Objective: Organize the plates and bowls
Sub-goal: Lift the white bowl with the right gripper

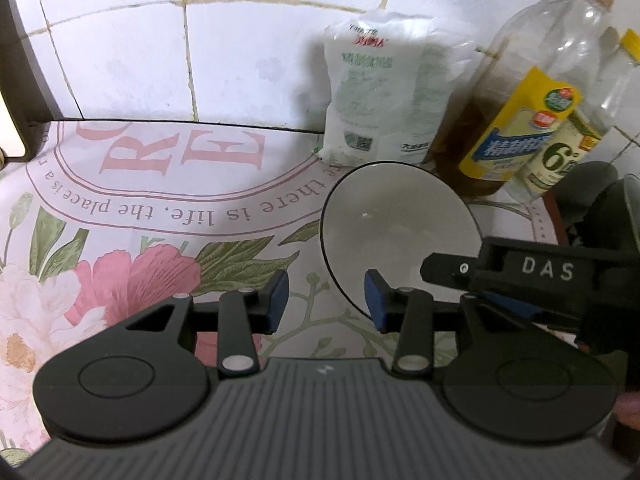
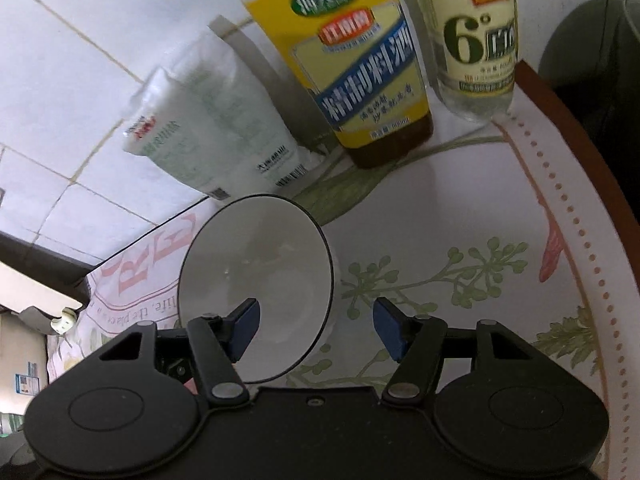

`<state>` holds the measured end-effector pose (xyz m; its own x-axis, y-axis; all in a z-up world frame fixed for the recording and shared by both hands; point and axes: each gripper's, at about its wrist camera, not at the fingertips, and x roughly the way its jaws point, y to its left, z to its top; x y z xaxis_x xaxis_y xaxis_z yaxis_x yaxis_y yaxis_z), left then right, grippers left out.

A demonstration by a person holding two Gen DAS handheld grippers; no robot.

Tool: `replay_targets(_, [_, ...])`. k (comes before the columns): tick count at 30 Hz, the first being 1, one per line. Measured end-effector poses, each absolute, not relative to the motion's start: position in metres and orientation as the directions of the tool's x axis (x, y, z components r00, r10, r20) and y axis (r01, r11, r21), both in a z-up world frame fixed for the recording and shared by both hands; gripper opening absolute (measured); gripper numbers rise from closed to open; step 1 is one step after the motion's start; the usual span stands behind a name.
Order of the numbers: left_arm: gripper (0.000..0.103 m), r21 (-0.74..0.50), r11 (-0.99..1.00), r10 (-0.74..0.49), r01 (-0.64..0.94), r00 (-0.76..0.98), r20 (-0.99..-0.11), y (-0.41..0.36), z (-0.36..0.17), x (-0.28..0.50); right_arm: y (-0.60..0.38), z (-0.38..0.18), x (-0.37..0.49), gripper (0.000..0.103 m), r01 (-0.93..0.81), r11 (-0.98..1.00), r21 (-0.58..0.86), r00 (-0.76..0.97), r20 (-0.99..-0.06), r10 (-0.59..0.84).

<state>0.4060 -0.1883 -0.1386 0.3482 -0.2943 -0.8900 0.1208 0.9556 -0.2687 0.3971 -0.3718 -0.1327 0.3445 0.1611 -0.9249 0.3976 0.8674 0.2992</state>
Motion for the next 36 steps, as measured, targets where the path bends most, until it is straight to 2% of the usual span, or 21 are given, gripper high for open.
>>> replay_targets(4, [0.041, -0.267, 0.958, -0.286, 0.101, 0.329, -0.900, -0.189, -0.150, 0.414, -0.373, -0.142, 0.400, 0.065, 0.413, 0.858, 0.306, 0.344, -0.925, 0.165])
replay_targets(7, [0.028, -0.283, 0.955, -0.298, 0.092, 0.314, -0.901, -0.188, -0.156, 0.416, -0.374, -0.148, 0.402, 0.056, 0.424, 0.856, 0.296, 0.346, -0.926, 0.149])
replay_targets(8, [0.022, -0.292, 0.952, -0.305, 0.090, 0.310, -0.901, -0.188, -0.158, 0.416, -0.374, -0.150, 0.403, 0.051, 0.421, 0.860, 0.289, 0.341, -0.929, 0.145])
replay_targets(11, [0.014, -0.293, 0.952, -0.307, 0.092, 0.298, -0.904, -0.192, -0.162, 0.418, -0.373, -0.154, 0.403, 0.040, 0.412, 0.869, 0.275, 0.333, -0.933, 0.137])
replay_targets(13, [0.013, -0.293, 0.952, -0.307, 0.090, 0.296, -0.905, -0.194, -0.164, 0.417, -0.373, -0.156, 0.404, 0.034, 0.408, 0.872, 0.271, 0.332, -0.934, 0.135])
replay_targets(15, [0.012, -0.288, 0.953, -0.302, 0.090, 0.301, -0.905, -0.197, -0.164, 0.417, -0.372, -0.157, 0.403, 0.021, 0.401, 0.870, 0.288, 0.338, -0.929, 0.152])
replay_targets(17, [0.012, -0.279, 0.955, -0.295, 0.096, 0.301, -0.907, -0.198, -0.163, 0.418, -0.371, -0.157, 0.404, 0.015, 0.389, 0.872, 0.296, 0.344, -0.925, 0.161])
replay_targets(21, [0.011, -0.255, 0.961, -0.275, 0.108, 0.290, -0.916, -0.201, -0.160, 0.415, -0.362, -0.155, 0.407, 0.014, 0.363, 0.896, 0.254, 0.329, -0.935, 0.131])
replay_targets(25, [0.011, -0.286, 0.954, -0.301, 0.095, 0.270, -0.915, -0.194, -0.152, 0.409, -0.357, -0.144, 0.401, 0.015, 0.334, 0.915, 0.227, 0.322, -0.940, 0.115])
replay_targets(30, [0.011, -0.307, 0.947, -0.322, 0.098, 0.283, -0.903, -0.186, -0.128, 0.393, -0.355, -0.118, 0.387, 0.016, 0.301, 0.924, 0.237, 0.339, -0.932, 0.128])
replay_targets(36, [0.011, -0.267, 0.954, -0.297, 0.134, 0.315, -0.902, -0.179, -0.094, 0.368, -0.346, -0.092, 0.365, 0.016, 0.251, 0.941, 0.227, 0.344, -0.930, 0.133])
